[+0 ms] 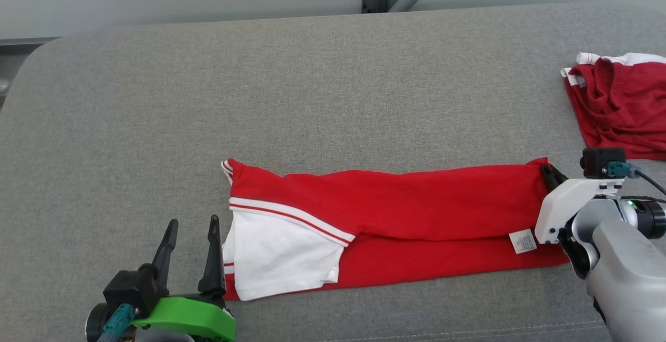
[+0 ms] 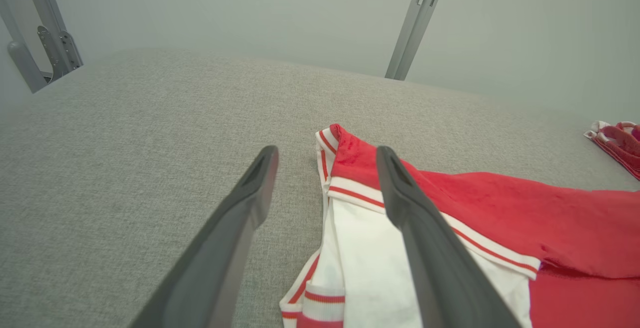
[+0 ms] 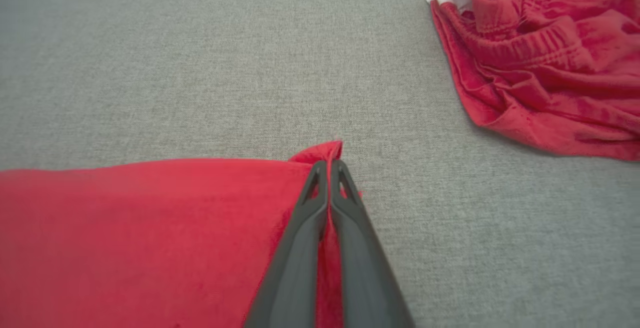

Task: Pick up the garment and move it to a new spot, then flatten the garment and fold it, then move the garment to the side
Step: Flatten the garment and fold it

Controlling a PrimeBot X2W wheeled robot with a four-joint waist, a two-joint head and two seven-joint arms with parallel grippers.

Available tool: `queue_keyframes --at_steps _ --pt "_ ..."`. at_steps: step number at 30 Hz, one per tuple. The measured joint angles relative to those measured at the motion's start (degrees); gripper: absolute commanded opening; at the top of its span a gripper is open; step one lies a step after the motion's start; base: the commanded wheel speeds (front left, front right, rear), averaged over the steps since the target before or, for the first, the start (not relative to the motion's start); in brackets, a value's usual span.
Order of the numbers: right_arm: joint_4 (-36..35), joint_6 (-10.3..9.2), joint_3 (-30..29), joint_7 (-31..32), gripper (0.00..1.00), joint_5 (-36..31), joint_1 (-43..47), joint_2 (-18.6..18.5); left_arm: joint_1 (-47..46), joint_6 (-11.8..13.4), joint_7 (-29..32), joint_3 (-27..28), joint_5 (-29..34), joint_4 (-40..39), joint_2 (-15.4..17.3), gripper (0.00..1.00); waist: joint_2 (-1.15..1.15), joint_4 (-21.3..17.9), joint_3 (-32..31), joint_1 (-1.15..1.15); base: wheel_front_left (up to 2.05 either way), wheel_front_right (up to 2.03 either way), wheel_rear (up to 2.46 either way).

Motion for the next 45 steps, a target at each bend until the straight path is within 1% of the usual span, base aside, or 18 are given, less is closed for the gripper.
queue_keyframes --at_steps 3,10,11,12,13,20,25,32,42,43,44,45 --pt "0.87 0.01 -1.75 -2.29 0.0 1.23 0.69 0.29 0.04 0.18 0.0 0.11 0.0 -0.12 -0.01 1.0 0.0 -0.38 -0.12 0.0 0.0 0.0 0.0" --pt "3.96 0.01 -5.12 -5.32 0.0 2.83 1.94 1.4 0.09 0.24 0.0 0.33 0.0 -0.38 0.12 1.0 0.0 -1.43 0.04 0.0 0.0 0.0 0.0" --pt "4.24 0.01 -5.48 -5.63 0.13 3.02 1.93 1.65 0.09 0.24 0.0 0.33 0.0 -0.4 0.15 1.0 0.0 -1.56 0.1 0.0 0.0 0.0 0.0" --pt "4.44 0.01 -5.73 -5.9 0.45 3.1 1.93 1.91 0.09 0.24 0.0 0.31 0.0 -0.4 0.19 1.0 0.0 -1.7 0.15 0.0 0.0 0.0 0.0" --pt "4.57 0.01 -5.97 -6.34 1.0 3.2 1.92 2.1 0.08 0.24 0.0 0.3 0.0 -0.4 0.21 1.0 0.0 -1.81 0.18 0.0 0.0 0.0 0.0" --pt "4.1 0.01 -6.43 -7.76 1.0 3.94 2.6 2.1 0.08 0.26 0.0 0.11 0.0 -0.34 0.25 1.0 0.0 -2.05 0.03 0.0 0.0 0.0 0.0" --pt "1.47 0.0 -5.06 -8.04 1.0 5.41 5.33 1.67 0.08 0.43 0.0 0.13 -0.01 -0.3 0.31 1.0 0.0 -2.09 -0.22 0.0 0.0 0.0 0.0" --pt "-2.83 0.0 -1.59 -4.45 1.0 9.32 8.34 1.25 0.12 0.48 0.0 0.54 -0.09 -0.57 0.64 1.0 0.0 -2.66 0.15 0.0 0.0 0.0 0.0" --pt "-4.97 -0.07 3.75 0.62 1.0 13.19 7.9 1.1 0.04 0.48 0.0 0.57 -0.09 -0.42 0.77 1.0 0.0 -2.4 0.59 0.0 0.0 0.0 0.0" --pt "-4.98 -0.07 4.33 1.05 0.67 13.51 7.75 1.11 0.03 0.48 0.0 0.54 -0.09 -0.36 0.75 1.0 0.0 -2.27 0.54 0.0 0.0 0.0 0.0" --pt "-4.97 -0.08 4.77 1.54 0.44 13.8 7.61 1.07 0.03 0.48 0.0 0.54 -0.09 -0.31 0.75 1.0 0.0 -2.14 0.49 0.0 0.0 0.0 0.0" --pt "-4.97 -0.08 5.11 2.04 0.3 14.33 7.52 0.99 0.03 0.48 0.0 0.54 -0.09 -0.27 0.75 1.0 0.0 -2.02 0.43 0.0 0.0 0.0 0.0"
